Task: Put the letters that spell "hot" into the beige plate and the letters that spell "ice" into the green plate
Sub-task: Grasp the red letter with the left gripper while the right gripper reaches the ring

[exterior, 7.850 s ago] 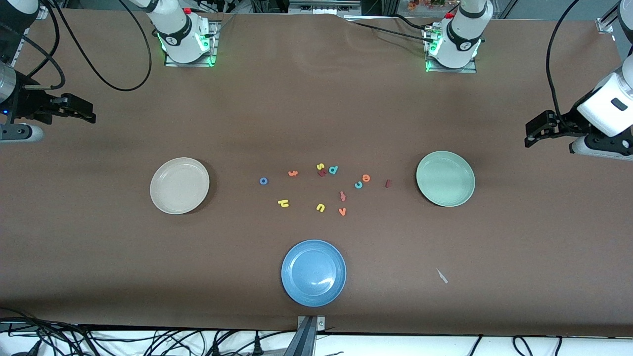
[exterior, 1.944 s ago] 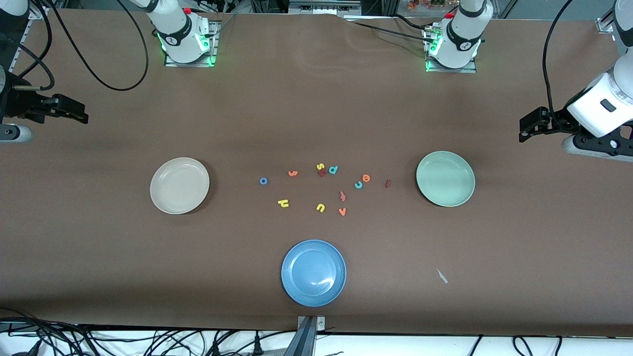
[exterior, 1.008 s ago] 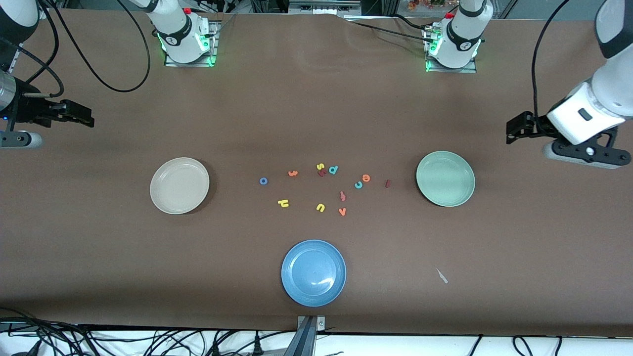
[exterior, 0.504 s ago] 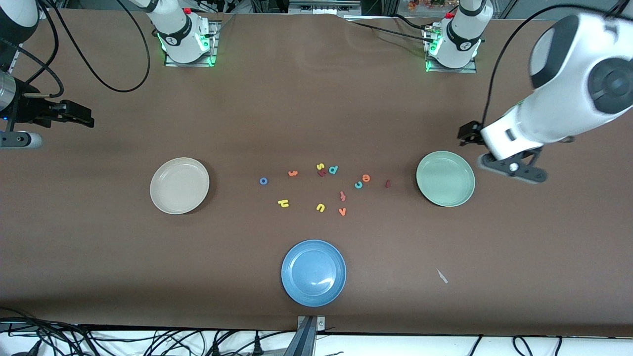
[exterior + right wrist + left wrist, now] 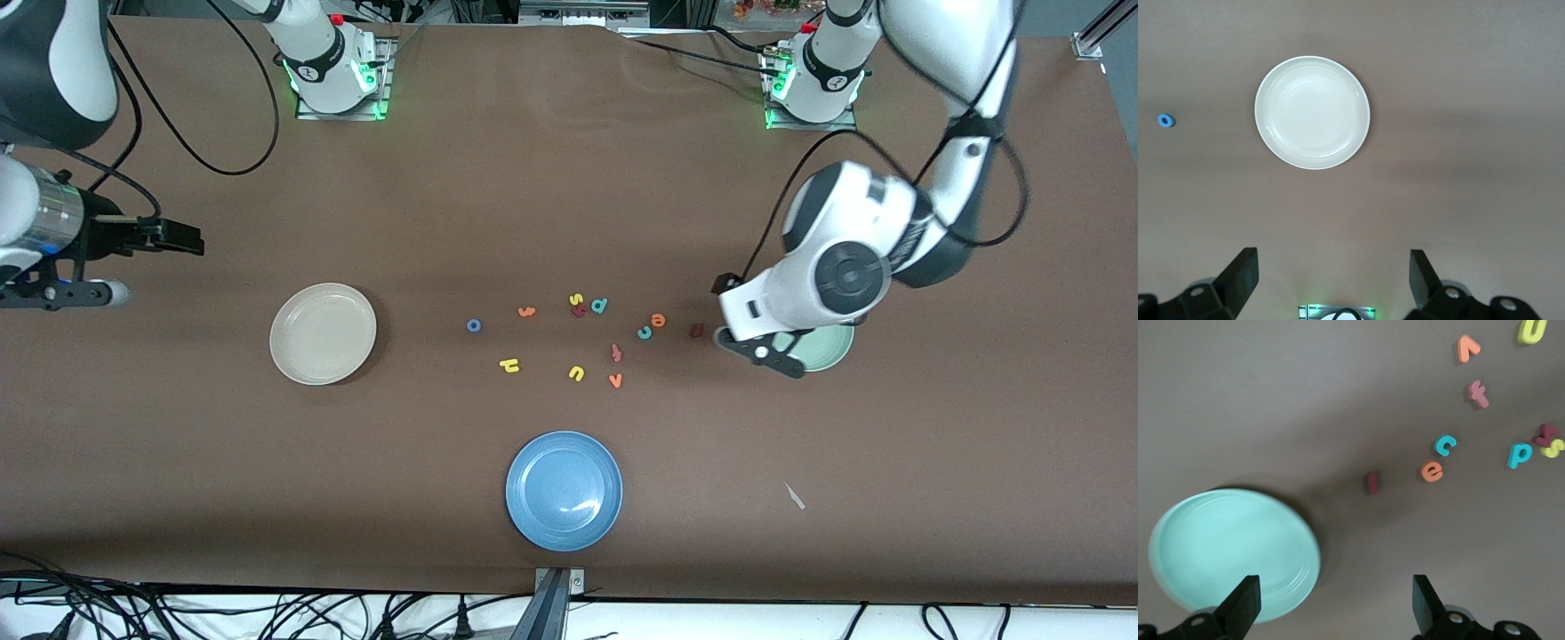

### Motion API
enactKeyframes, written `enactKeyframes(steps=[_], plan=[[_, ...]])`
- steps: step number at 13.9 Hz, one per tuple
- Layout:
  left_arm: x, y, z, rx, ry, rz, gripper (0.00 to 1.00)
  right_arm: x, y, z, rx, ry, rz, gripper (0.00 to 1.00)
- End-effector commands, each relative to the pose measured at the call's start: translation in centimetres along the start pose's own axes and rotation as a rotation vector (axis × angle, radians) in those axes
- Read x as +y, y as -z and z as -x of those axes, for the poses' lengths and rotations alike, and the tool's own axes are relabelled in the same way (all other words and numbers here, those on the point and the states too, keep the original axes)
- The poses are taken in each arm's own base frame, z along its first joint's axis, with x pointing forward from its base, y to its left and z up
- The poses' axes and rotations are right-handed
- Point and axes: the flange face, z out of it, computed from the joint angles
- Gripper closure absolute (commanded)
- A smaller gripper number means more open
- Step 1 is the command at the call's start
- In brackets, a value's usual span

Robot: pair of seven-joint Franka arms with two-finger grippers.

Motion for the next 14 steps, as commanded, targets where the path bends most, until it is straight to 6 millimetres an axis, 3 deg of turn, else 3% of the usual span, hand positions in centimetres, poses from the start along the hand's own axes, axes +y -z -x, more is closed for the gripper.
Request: enactKeyframes(steps=[1,3,5,6,8,10,14], plan=[[0.5,-4.7,-0.1,0.007,0.005,0.007,0.0,-3.1,-1.0,-1.3,0.011,0.017,0.001,0.0],[1.6,-8.2,0.4,0.024,0.0,0.001,0.03,-6.2,-3.3,-2.3,0.015,-0.045,0.017,0.0],[1.9,-10.7,0.9,0.04,0.0,-0.003,0.26,-10.5,-5.6,-3.4,0.042,-0.108,0.0,0.0],[1.9,-12.0,0.9,0.054,0.002,-0.003,0.29,-12.3,-6.7,-3.7,0.042,-0.153,-0.027,0.0],[1.9,-12.9,0.6,0.072,0.018,-0.004,0.38,-15.6,-9.1,-3.9,0.054,-0.183,-0.037,0.0],[4.0,-13.5,0.3,0.079,0.022,-0.01,0.4,-17.2,-12.0,-3.9,0.083,-0.198,-0.045,0.0],[4.7,-14.8,-0.5,0.121,0.044,-0.02,0.4,-21.5,-19.2,-2.7,0.178,-0.264,-0.06,0.0]])
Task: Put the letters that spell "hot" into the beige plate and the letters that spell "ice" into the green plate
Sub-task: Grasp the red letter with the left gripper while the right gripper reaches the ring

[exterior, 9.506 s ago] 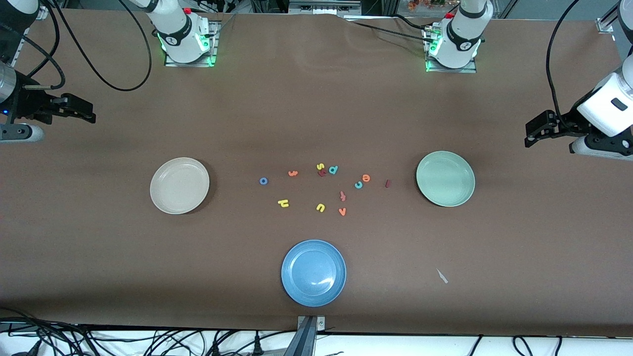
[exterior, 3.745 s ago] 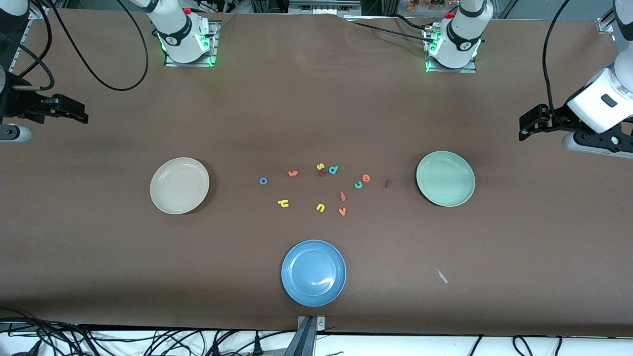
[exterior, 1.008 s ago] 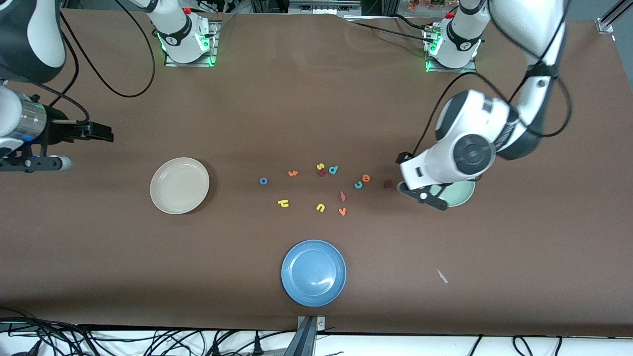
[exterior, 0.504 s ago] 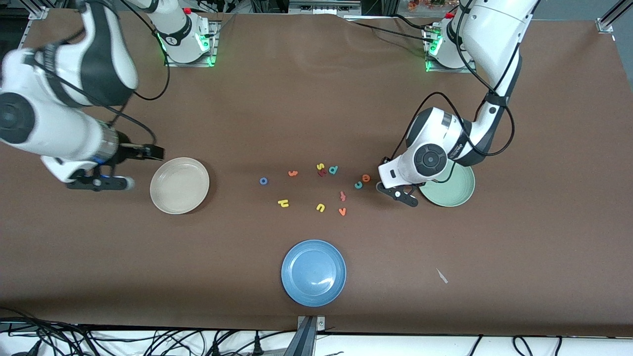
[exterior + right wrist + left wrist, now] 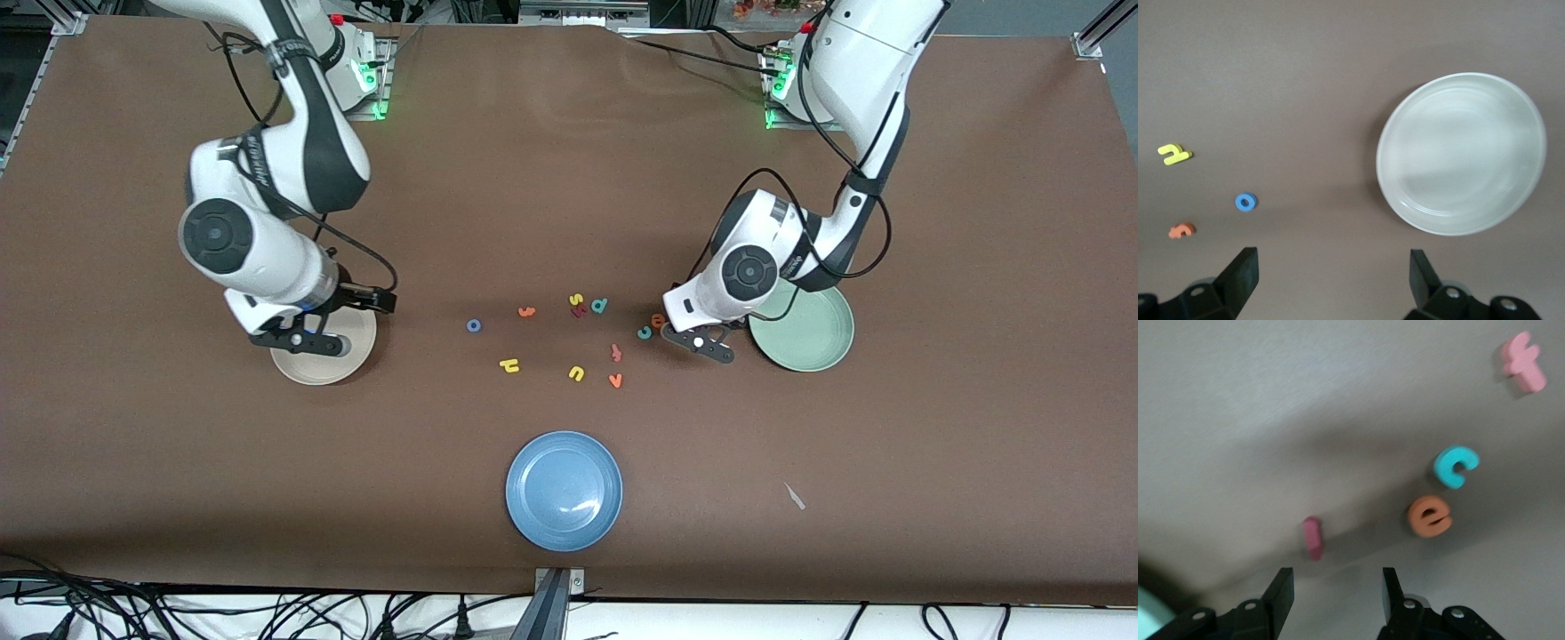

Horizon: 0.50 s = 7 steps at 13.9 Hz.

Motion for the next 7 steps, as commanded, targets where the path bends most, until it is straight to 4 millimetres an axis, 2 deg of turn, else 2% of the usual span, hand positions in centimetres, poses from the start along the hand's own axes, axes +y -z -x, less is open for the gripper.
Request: enactKeyframes(steps=[1,4,6,7], plan=[[-0.3,-0.9,-0.3,0.015,0.013,-0.008,0.4,-2.2,-4.7,2.5,0.06,-0.064,-0.023,0.0],[-0.6,-0.5,-0.8,0.031,-0.024,-0.052,0.44,-6.3,-9.3,4.2,0.083,-0.129,-0.006,0.0],[-0.4,-0.7,-0.8,0.028,-0.027,-0.056,0.52,-7.6,-10.9,5.1,0.077,-0.144,-0.005,0.0],[-0.7,-1.0,-0.8,0.023,-0.023,-0.055,0.6,-8.1,-11.7,5.5,0.06,-0.154,-0.015,0.0]])
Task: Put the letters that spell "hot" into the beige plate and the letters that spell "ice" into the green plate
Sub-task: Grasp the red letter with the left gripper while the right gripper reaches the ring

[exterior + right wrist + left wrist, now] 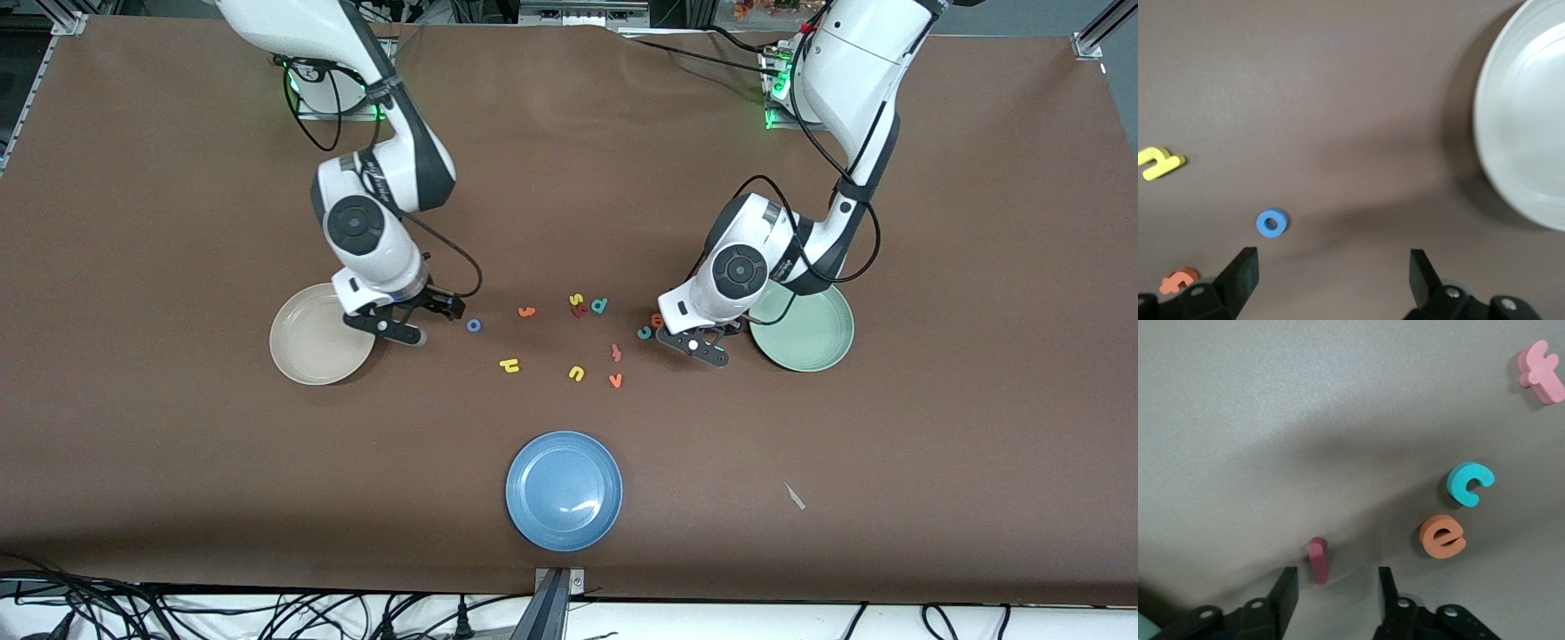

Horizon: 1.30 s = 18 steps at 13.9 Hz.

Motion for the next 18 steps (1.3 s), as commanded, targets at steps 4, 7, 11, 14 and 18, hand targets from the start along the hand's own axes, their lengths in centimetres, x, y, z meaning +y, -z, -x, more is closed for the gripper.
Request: enactKeyframes(steps=[4,7,11,14,18], plan=[[-0.8,-0.7,-0.6,0.014,0.006,-0.018,0.7,-2.2,-3.7,1.4,-0.034,-0.085,-0.091,0.0],[-1.3,-0.3,-0.8,0.027,0.013,-0.019,1.0,-2.9,-4.7,2.0,-0.029,-0.017,-0.08,0.0],[-5.6,5.0,-0.8,0.044,0.072,-0.022,1.0,-2.8,-6.0,1.1,-0.005,0.063,-0.09,0.0],[-8.9,9.2,1.0,-0.034,0.119,-0.023,1.0,-3.1,-6.5,0.6,-0.001,0.087,-0.089,0.0],[-11.7,6.4,3.8,-0.165,0.171,-0.011,1.0,-3.5,-6.7,0.7,0.001,0.11,-0.09,0.15]])
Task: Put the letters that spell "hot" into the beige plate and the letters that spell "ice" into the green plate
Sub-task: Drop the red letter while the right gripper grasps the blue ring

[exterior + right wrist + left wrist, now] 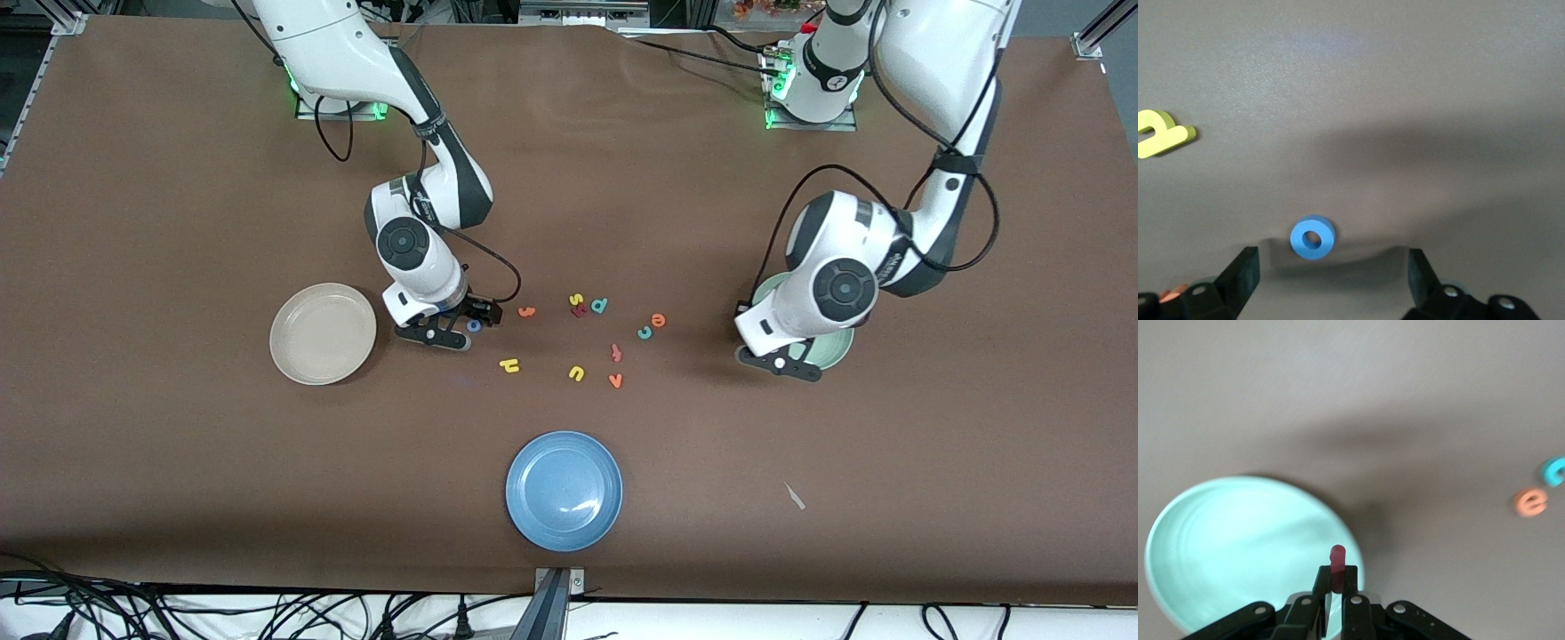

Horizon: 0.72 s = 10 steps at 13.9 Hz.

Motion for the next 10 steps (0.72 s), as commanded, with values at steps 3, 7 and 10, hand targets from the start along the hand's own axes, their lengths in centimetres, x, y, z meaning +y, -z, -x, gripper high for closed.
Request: enactKeyframes(steps=[3,7,10], plan=[[-2.6,-5.0,1.4,-0.086,0.018,-0.026,1.0,-0.5,-0.3,-0.5,0.004,0.02,-0.017,0.29],[-3.2,-7.0,1.0,-0.097,0.021,-0.029,0.28,-1.0,-0.4,-0.7,0.007,0.027,-0.021,0.34],[-2.9,-4.3,0.9,-0.071,0.011,-0.045,0.0,-1.4,-0.4,-1.2,0.015,0.026,-0.028,0.41]])
